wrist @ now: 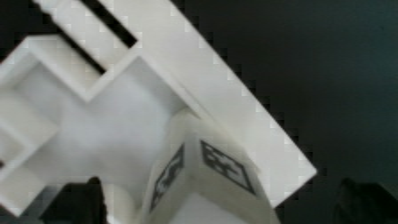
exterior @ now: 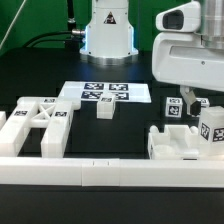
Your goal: Assemble chair
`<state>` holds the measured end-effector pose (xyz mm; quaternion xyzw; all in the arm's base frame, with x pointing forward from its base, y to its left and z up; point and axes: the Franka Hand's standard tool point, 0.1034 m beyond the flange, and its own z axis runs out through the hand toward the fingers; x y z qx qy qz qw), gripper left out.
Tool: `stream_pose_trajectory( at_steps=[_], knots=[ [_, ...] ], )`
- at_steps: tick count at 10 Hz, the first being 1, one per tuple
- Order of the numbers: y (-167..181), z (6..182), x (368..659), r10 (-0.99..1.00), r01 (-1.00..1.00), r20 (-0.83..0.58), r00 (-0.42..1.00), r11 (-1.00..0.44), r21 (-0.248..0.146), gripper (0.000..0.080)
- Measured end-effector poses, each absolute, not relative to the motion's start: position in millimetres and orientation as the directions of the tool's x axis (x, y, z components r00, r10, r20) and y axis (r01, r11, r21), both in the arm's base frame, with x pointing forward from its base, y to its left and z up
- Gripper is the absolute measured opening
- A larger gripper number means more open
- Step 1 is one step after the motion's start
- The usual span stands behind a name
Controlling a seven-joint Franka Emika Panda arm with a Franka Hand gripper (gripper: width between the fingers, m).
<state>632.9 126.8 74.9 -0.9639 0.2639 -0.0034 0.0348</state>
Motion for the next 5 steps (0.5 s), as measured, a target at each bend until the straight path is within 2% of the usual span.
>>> stream_pose_trajectory(
  at_steps=[2, 5],
  knots=[
    [125.7, 75.5, 633.6, -0.282, -0.283, -0.011, 0.959, -0.959, -0.037, 0.0648],
    [119.7, 74.3, 639.8, 0.021, 0.020, -0.026, 0.999, -0.999, -0.030, 0.0648]
  ],
)
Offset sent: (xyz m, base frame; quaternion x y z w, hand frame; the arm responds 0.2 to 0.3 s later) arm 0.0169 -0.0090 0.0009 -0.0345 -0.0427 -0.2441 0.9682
